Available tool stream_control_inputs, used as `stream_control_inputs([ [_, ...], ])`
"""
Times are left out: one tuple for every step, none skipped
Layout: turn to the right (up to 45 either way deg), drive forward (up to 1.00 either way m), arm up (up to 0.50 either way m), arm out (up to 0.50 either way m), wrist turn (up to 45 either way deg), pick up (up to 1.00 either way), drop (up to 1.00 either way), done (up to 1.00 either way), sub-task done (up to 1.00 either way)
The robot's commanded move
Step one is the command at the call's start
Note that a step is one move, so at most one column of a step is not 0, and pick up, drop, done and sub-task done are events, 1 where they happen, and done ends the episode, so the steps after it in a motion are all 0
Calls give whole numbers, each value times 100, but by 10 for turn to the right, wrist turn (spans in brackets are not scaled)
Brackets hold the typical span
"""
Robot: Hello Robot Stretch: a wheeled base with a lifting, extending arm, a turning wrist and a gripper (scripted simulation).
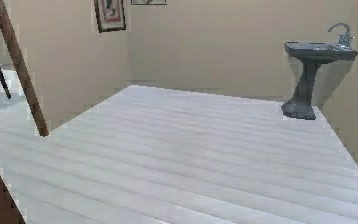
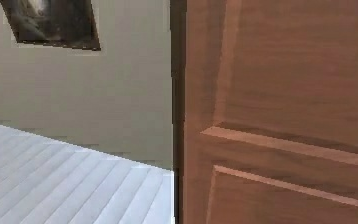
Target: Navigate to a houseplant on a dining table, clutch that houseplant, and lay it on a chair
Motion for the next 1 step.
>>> stream_control_inputs([
  [0,50,0,0,0,0,0,0,0],
])
